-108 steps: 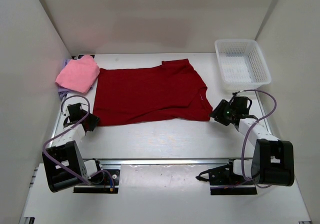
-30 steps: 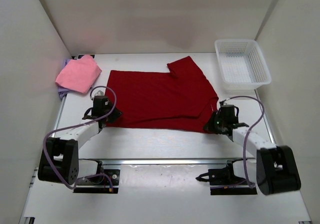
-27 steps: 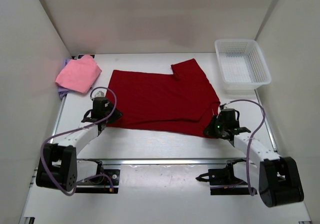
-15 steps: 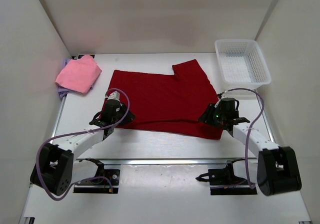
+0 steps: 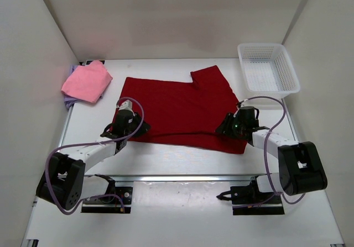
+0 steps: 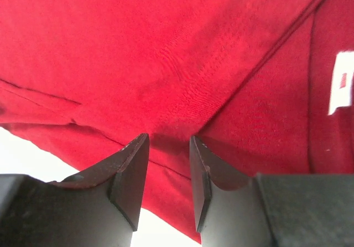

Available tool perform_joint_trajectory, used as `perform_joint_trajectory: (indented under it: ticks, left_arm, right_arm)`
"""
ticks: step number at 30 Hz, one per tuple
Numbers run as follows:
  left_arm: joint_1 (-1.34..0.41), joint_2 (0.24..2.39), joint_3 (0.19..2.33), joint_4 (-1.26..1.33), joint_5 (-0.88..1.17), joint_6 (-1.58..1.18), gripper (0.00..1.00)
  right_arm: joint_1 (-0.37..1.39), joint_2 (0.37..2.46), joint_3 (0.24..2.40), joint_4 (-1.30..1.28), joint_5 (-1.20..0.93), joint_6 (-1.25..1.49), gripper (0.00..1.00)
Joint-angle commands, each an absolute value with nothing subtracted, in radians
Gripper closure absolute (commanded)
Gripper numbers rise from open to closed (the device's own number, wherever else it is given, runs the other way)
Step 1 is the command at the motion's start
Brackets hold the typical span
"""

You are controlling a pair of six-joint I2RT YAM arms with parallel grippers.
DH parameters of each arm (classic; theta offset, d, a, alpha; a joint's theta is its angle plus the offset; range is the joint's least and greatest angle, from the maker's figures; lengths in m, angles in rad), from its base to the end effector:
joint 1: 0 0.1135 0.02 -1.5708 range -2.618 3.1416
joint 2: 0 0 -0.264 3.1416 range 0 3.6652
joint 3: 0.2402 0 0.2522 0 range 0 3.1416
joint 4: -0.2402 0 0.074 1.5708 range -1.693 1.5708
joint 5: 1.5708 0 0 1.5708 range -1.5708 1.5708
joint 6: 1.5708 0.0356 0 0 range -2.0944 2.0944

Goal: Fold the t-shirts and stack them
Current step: Fold the flattened tshirt in 1/3 of the way

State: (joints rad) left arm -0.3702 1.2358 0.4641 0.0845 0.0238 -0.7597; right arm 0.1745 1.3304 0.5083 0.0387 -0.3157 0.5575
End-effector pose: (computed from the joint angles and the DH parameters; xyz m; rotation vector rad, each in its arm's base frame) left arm 0.2191 -0.0859 0.1655 -0.4390 2.2938 -0.6149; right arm 0.2386 0.0533 0.1552 0.3034 2.4050 0.7191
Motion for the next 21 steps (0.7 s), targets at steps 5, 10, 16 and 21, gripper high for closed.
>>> perform_joint_trajectory:
  ticks: [5, 10, 16, 21]
  left_arm:
    - [-0.371, 1.221, 0.448, 0.13, 0.038, -0.769, 0.64]
    - [-0.379, 1.229, 0.445, 0.133, 0.043, -0.77, 0.65]
    - [-0.388, 1.23, 0.442, 0.144, 0.048, -0.773, 0.64]
    - [-0.393, 1.23, 0.434, 0.147, 0.052, -0.778, 0.65]
  right_arm:
    - [0.21, 1.321, 0.493, 0.086, -0.285, 0.583, 0.66]
    - [0.215, 1.312, 0.469, 0.09, -0.29, 0.6, 0.66]
    - [0.199, 1.382, 0.483, 0.176, -0.368, 0.629, 0.67]
    - [0.183, 1.451, 0.54, 0.259, -0.48, 0.681, 0.75]
